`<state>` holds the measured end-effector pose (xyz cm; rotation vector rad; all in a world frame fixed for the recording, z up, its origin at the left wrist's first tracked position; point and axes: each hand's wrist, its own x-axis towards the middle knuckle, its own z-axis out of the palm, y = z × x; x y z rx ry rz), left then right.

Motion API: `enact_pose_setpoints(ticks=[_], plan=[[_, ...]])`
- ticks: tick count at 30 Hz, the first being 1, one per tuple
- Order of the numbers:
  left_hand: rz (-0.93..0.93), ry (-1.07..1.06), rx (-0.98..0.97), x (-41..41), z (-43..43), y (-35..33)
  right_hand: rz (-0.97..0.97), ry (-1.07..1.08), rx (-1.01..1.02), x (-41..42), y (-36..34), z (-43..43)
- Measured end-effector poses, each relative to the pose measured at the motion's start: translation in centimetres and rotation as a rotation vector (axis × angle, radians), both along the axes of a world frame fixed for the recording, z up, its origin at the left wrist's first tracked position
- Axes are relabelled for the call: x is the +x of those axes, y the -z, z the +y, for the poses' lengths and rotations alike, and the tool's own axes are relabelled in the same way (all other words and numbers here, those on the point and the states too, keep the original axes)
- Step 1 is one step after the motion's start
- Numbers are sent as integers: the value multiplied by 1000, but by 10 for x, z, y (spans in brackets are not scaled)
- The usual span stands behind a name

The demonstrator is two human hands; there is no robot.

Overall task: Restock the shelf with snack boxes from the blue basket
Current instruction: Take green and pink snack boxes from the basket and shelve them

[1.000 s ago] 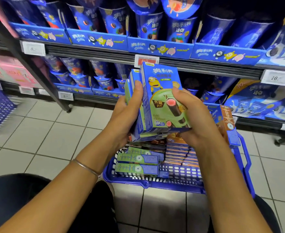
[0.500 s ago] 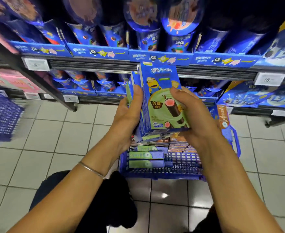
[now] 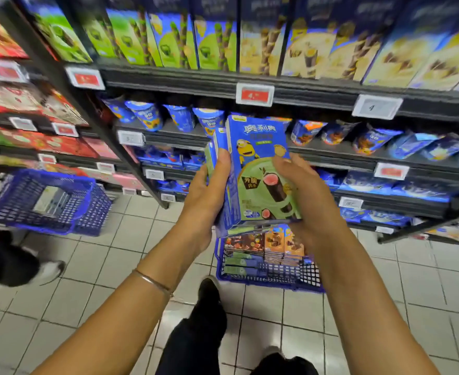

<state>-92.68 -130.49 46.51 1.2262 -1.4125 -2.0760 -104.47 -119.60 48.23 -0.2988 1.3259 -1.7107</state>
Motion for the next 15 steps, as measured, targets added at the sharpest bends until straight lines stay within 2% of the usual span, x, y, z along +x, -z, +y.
enact_pose_setpoints(ticks=[5,15], plan=[[167,-57,-142,18,10,-112,130,-35,-80,17,-112,8],[473,-162,-324,14,-22,-242,338,30,-296,23,-248,-28]])
